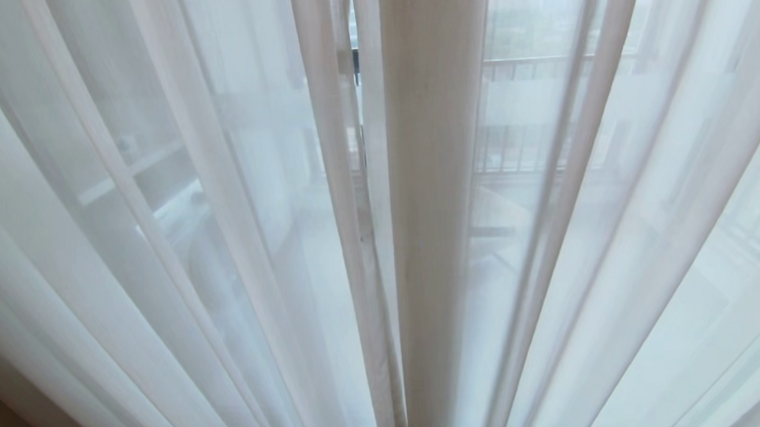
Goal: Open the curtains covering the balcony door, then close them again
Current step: Pull the outer curtains open on both sides, then pull the inner curtains open on both sides
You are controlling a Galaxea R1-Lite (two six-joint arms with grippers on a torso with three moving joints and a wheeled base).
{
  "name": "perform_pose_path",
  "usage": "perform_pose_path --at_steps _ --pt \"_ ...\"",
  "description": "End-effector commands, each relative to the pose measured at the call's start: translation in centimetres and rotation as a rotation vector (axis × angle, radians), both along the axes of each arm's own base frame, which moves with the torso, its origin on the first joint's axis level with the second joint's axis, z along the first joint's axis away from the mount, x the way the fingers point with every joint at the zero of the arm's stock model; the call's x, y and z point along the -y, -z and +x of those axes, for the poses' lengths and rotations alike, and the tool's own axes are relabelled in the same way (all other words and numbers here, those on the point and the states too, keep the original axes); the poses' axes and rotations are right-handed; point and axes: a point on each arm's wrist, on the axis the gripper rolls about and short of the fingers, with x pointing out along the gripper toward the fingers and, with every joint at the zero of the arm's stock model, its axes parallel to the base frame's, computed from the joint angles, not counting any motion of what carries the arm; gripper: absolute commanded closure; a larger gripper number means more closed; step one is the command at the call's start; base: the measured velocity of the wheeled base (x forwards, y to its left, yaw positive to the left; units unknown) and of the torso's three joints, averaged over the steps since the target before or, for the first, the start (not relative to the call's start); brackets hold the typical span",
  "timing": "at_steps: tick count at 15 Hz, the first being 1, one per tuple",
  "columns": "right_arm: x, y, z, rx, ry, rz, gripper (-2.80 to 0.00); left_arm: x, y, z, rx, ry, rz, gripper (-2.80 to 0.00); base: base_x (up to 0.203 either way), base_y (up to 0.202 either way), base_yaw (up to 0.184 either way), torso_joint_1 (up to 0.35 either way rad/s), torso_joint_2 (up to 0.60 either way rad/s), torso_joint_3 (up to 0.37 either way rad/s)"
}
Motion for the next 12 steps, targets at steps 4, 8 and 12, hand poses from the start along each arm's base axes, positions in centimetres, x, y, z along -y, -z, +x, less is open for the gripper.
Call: perform_pose_path --at_steps 4,8,12 --pt "0.0 0.0 0.0 0.002 -0.001 -0.001 0.00 0.1 -3.3 -1.2 0.097 0.035 0.003 0.00 0.000 0.000 0.000 0.000 0.00 0.000" --pt "0.0 0.0 0.0 0.002 -0.001 -0.001 0.00 0.3 -6.4 -1.9 0.106 0.134 -0.009 0.00 0.000 0.000 0.000 0.000 0.00 0.000" --pt "0.0 0.0 0.0 0.000 -0.001 -0.001 0.00 0.7 -10.5 -1.3 0.093 0.335 -0.009 0.00 0.000 0.000 0.000 0.000 0.00 0.000"
